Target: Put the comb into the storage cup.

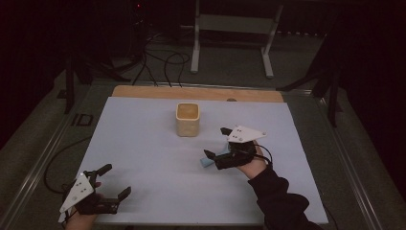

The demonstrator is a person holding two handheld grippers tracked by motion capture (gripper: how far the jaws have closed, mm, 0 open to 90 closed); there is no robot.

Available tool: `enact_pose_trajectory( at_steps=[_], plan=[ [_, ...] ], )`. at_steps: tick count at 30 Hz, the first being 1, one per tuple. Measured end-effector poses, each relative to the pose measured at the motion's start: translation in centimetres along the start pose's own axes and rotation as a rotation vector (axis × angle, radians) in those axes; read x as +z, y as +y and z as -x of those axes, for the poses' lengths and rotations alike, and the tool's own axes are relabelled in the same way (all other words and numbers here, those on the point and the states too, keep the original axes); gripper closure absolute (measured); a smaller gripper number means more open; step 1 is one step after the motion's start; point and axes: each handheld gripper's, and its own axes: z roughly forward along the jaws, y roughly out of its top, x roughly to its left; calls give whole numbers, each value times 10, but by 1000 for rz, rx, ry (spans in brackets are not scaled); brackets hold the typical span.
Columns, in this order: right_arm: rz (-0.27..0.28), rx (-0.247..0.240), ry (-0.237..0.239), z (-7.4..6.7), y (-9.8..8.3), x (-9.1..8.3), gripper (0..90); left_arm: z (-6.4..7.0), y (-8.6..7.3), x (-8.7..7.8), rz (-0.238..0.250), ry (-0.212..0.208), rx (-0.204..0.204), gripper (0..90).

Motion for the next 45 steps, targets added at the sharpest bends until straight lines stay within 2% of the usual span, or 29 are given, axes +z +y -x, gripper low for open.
enact_pose_trajectory(
  at_steps=[5,8,16,28,35,39,42,43,45],
  plan=[
    [-38,7,24,1,-3,15,81,0,0,0,0,0,1,0],
    [-58,2,15,1,-7,25,81,0,0,0,1,-2,0,0],
    [-115,20,39,1,-21,51,83,0,0,0,0,-2,3,0],
    [-177,45,74,6,-35,74,177,0,-1,0,0,-5,0,0],
    [-226,57,56,8,-41,85,325,0,-1,0,-2,-5,1,0],
    [-252,59,31,7,-43,91,495,0,-1,0,-2,-4,0,0],
    [-299,58,5,7,-43,94,683,0,-1,0,-5,-4,1,0],
    [-299,58,5,7,-43,94,683,0,-1,0,-5,-4,2,0],
    [-322,40,2,6,-43,95,765,0,-1,0,-4,-5,5,0]
  ],
)
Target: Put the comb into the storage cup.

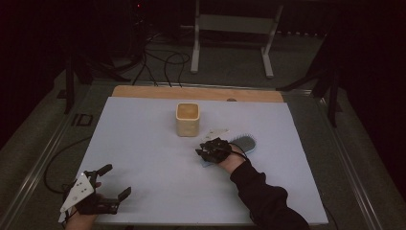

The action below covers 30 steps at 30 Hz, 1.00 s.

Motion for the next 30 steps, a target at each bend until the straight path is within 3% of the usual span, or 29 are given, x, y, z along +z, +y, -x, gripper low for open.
enact_pose_trajectory(
  at_steps=[2,6,23,30],
  plan=[
    [-30,-22,0,-1,0,2,840,0,0,0,0,-1,0,0],
    [-49,-34,-7,-2,0,3,898,0,0,0,0,0,0,0],
    [-106,-47,5,-5,-4,7,900,0,0,0,0,-1,0,0],
    [-103,-35,10,-5,-8,5,900,0,0,0,0,-1,0,0]
  ],
)
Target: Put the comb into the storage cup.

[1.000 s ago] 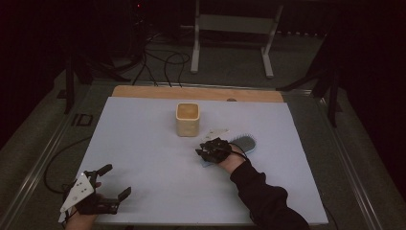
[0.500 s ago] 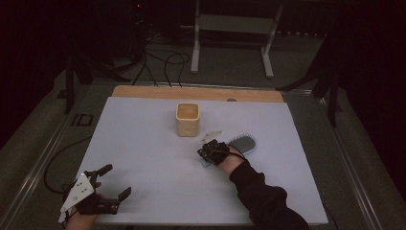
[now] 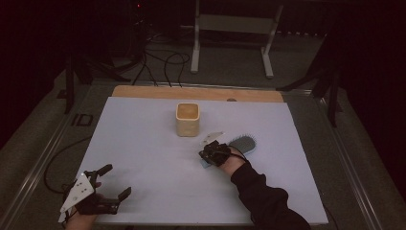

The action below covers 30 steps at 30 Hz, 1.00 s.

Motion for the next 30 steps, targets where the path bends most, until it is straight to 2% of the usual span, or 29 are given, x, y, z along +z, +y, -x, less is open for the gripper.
enact_pose_trajectory(
  at_steps=[6,23,30],
  plan=[
    [-13,-8,3,-4,-6,-3,900,0,0,0,2,1,0,0],
    [-27,-3,35,-14,-36,-29,900,0,0,0,-1,2,0,0],
    [-40,-1,31,-18,-47,-39,900,0,0,0,-1,2,1,0]
  ],
)
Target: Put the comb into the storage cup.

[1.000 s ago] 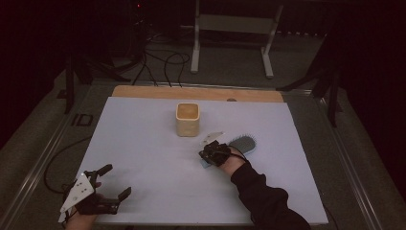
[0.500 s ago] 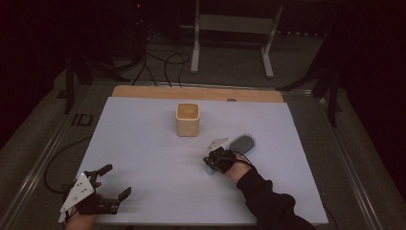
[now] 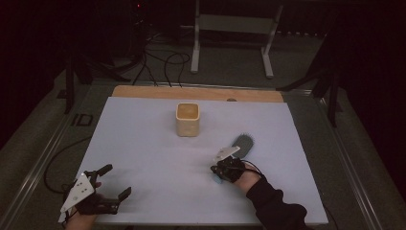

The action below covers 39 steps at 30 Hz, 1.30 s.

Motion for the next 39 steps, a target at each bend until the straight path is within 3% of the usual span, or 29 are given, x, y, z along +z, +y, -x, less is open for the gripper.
enact_pose_trajectory(
  at_steps=[13,22,39],
  plan=[
    [-4,42,-24,-9,-39,-29,900,1,0,0,-3,3,3,0],
    [-15,102,-46,-3,-64,-51,900,1,0,1,-3,2,3,0],
    [-26,170,-106,16,-90,-75,900,2,1,1,-8,0,8,0]
  ],
)
